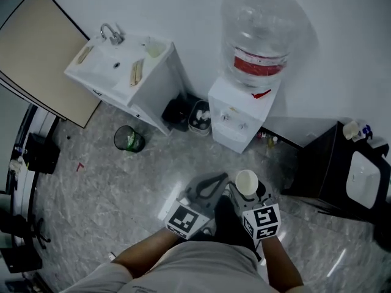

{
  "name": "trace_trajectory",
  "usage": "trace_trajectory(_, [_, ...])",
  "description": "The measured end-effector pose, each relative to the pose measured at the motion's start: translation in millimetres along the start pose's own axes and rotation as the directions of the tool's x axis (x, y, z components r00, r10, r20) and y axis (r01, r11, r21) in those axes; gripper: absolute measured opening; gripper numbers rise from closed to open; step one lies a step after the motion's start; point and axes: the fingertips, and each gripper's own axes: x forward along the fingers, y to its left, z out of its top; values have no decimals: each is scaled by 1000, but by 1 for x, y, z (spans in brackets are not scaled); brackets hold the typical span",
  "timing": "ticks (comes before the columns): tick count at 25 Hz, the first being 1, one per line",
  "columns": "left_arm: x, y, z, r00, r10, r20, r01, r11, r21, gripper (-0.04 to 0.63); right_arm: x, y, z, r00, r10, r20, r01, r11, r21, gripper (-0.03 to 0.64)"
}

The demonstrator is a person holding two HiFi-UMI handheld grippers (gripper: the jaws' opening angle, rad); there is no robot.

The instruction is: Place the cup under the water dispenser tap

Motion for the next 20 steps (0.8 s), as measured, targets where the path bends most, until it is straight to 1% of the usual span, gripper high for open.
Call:
trace_trajectory(3, [44,33,3,1000,5,5,-5,1000,-5,6,43,-37,4,1000,13,-9,-13,1000,-18,275])
trace_trajectory(6, [80,63,-7,1000,10,-4,-10,1000,-22,6,86,-69,-2,1000,0,-22,-1,1000,-25,275])
trace_trajectory(9, [108,89,-22,1000,11,-18,-11,1000,-22,6,127,-94,-27,998,-12,-61,12,1000,-5,275])
trace_trajectory(11, [123,106,-34,1000,12,-24,-13,999,-49,6,155,-109,-44,996,-24,-82,25,1000,11,275])
trace_trajectory(14, [140,127,-59,999,-6,-38,3,996,-90,6,194,-126,-80,992,-56,-109,58,998,18,275])
trace_trajectory(20, [166,151,-130,992,-83,-93,75,993,-90,6,270,-158,-179,979,-131,-154,141,988,57,275])
